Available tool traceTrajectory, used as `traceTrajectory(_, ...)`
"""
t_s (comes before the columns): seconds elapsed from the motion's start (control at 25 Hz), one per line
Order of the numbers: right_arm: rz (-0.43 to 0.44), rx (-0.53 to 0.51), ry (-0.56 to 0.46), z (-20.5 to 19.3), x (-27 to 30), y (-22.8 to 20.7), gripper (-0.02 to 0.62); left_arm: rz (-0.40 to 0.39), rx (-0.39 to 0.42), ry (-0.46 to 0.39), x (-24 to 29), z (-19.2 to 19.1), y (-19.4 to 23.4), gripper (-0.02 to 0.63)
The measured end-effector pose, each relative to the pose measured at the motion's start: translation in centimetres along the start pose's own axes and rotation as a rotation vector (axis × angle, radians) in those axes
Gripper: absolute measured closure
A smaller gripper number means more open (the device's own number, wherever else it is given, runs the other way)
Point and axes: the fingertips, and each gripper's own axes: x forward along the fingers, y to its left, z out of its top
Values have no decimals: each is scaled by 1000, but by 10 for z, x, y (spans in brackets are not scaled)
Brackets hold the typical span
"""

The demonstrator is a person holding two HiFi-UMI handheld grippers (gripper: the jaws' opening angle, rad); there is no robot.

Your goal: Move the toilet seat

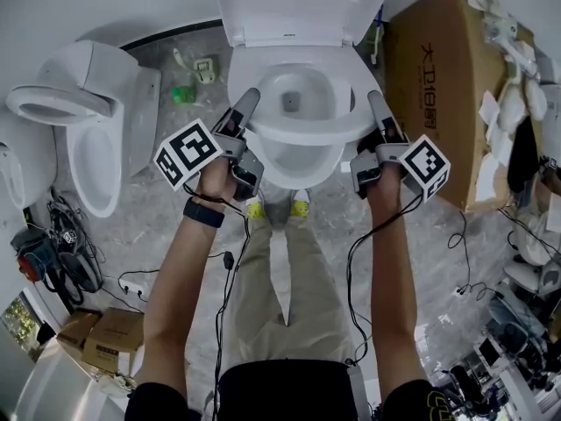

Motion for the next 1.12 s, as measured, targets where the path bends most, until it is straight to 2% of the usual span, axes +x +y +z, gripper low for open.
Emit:
traceTrajectory(0.16, 33, 38, -42, 5, 1, 6, 233, -55, -39, -37, -2, 6, -4, 235)
traceTrajectory(0.48, 121, 82, -92, 11, -1, 8, 230, -109, -76, -60, -1, 9, -8, 235)
traceTrajectory(1.12, 163, 138, -126, 33, 27, 36, 213, -179, -156, -127, 19, 42, -30, 207)
